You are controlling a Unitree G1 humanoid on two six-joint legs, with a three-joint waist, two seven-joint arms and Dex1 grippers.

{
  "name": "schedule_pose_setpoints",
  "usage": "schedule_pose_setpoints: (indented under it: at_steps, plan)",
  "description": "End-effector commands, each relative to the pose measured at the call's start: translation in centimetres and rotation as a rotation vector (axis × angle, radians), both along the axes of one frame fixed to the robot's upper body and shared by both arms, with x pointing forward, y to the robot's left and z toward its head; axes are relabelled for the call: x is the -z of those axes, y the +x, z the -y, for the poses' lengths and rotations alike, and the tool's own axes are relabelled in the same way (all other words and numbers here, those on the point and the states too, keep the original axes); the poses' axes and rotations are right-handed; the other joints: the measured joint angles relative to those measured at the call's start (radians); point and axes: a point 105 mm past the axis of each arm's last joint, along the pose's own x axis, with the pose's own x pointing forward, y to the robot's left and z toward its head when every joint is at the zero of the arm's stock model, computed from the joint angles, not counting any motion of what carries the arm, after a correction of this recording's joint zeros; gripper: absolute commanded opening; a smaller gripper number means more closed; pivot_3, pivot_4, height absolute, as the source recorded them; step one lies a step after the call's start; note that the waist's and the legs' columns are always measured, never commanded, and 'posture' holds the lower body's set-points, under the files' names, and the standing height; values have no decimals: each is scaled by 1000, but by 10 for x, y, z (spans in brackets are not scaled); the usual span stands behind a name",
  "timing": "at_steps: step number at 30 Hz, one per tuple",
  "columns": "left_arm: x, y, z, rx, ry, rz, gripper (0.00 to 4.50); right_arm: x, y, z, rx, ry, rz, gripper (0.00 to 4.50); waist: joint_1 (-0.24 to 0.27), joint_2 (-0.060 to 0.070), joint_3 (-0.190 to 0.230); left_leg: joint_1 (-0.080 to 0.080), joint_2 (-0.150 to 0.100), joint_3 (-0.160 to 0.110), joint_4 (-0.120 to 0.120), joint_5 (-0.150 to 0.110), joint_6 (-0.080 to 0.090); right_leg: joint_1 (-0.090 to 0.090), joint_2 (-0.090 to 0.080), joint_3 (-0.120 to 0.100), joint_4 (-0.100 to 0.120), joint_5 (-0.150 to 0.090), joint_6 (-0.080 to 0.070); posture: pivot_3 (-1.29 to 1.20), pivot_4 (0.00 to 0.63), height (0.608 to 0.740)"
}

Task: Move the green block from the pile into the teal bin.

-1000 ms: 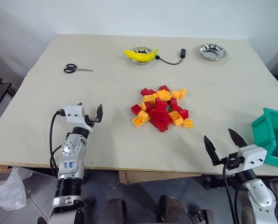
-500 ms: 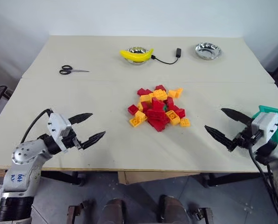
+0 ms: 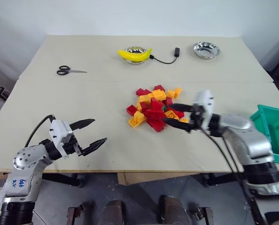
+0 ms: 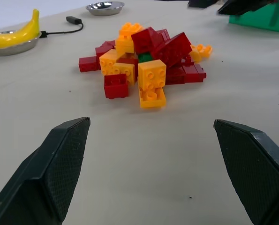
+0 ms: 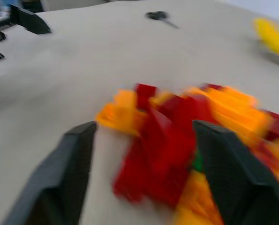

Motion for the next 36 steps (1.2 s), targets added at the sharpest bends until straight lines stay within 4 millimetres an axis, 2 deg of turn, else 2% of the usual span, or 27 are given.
schedule_pose_setpoints:
  at_steps: [1,3,6,10,14,16,17,22,25,27,31,33,36]
  plan:
    - [-10,0,5,-6,-2,56,4500,11,7,-32,-17,-60,-13,1784,3,0,0,0,0,0,0,0,0,0,0,0,0,0,0,0,150,740]
    - [-12,0,6,-13,-8,63,4500,19,15,-52,-6,-85,-11,1061,-3,0,0,-1,0,0,1,-1,0,0,0,0,0,0,0,0,150,740]
    - [-12,0,6,-25,-15,66,4500,19,33,-58,77,-87,16,36,-6,0,0,-1,0,0,1,-1,0,-1,0,0,1,0,0,0,150,740]
    - [-12,-1,8,-27,-30,49,4500,9,59,-51,168,-80,75,36,-5,0,0,-1,0,1,1,-1,0,-1,0,0,0,0,0,0,150,740]
    - [-13,2,9,-35,-38,53,4500,-5,83,-23,271,-67,117,36,-6,0,0,-1,0,1,1,-1,0,-2,0,0,0,0,0,0,150,740]
    - [-13,5,11,-40,-46,63,4500,-16,99,0,370,-16,115,36,-7,0,0,-1,0,1,0,-1,0,-2,0,0,0,0,0,0,150,740]
    - [-14,7,13,-42,-53,67,4500,-17,106,12,419,-6,107,36,-7,0,0,-1,0,1,0,-1,0,-1,0,0,0,0,0,0,150,740]
    - [-13,10,22,-28,-68,68,4500,-9,122,45,544,-2,108,36,-20,0,0,-1,0,2,0,-1,0,-1,0,0,0,0,0,0,150,740]
    - [-11,11,23,-24,-70,62,4500,-1,121,49,522,-40,123,36,-32,0,0,-1,0,2,-1,-1,0,-1,0,0,0,0,0,0,150,740]
    - [-10,12,23,-25,-71,58,4500,0,118,42,480,-33,120,36,-36,0,0,0,0,2,-1,-1,0,-1,0,0,0,0,0,0,150,740]
    - [-6,12,24,-24,-79,46,4500,2,94,11,265,-72,143,36,-39,0,0,1,1,2,-1,-1,0,-1,0,0,0,0,0,0,150,740]
    - [-5,12,24,-23,-79,43,4500,2,84,2,207,-76,133,36,-38,0,0,1,1,2,-1,-1,0,-1,0,0,0,0,0,0,150,740]
    - [-2,11,24,-29,-90,37,4500,10,58,-13,92,-124,99,36,-33,0,0,0,1,2,-1,-1,0,-1,0,0,0,0,0,0,150,740]
